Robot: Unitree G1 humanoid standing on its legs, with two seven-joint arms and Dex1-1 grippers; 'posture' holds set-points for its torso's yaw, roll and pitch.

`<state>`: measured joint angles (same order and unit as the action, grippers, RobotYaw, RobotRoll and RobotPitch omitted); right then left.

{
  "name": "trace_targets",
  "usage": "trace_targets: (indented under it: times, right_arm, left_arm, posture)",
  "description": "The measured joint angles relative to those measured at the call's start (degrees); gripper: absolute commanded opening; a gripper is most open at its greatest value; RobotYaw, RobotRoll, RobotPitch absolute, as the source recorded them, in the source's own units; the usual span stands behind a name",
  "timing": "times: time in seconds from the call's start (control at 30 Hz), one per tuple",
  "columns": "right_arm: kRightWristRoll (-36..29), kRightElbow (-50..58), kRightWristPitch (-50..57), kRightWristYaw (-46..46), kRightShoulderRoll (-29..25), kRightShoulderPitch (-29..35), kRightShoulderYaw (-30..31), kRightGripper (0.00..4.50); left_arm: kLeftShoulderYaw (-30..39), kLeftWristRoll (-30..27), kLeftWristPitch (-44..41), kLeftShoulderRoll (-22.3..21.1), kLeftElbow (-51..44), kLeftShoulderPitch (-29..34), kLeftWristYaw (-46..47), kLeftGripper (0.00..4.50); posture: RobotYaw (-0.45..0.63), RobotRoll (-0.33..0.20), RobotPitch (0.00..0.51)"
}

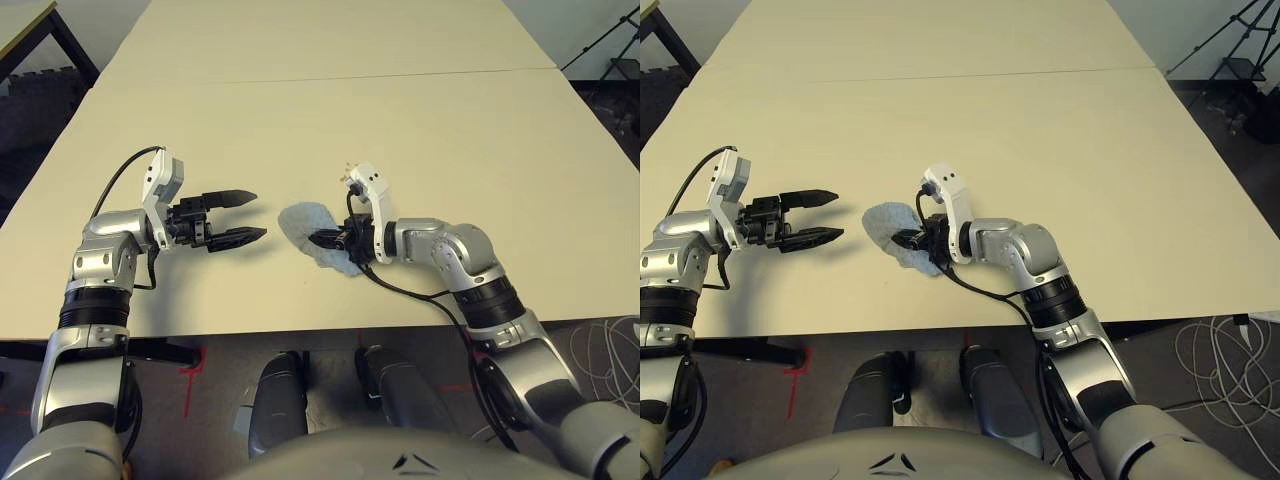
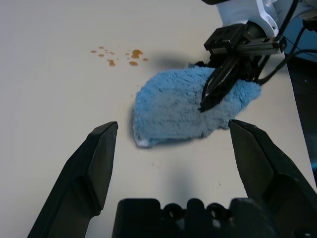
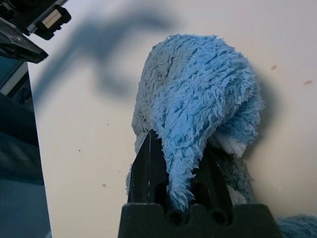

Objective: Wipe the water off the table with a rag.

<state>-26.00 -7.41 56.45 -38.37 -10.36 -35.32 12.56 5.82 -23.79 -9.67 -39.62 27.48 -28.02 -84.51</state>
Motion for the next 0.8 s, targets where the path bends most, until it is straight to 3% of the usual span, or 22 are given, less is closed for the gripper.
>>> trace_targets:
  times: [0.6,0.8]
  right_arm:
    - [-3.51,-0.96,5.29,-8.88,-18.27,-2.34,-5.1,0.14]
    - [-5.86,-1.99,7.6,-14.39,-26.73,-2.82,-8.5,0.14]
  left_arm:
    - [-0.22,0.03,-0.07,0.03,0.34,-0.72,-0.29,4.5]
    - [-0.26,0.07,-0.02,0.05,0.7,-0.99,-0.7,4.5]
  posture:
    - [-0.21,0.0,0.178]
    - [-0.21,0.0,0.171]
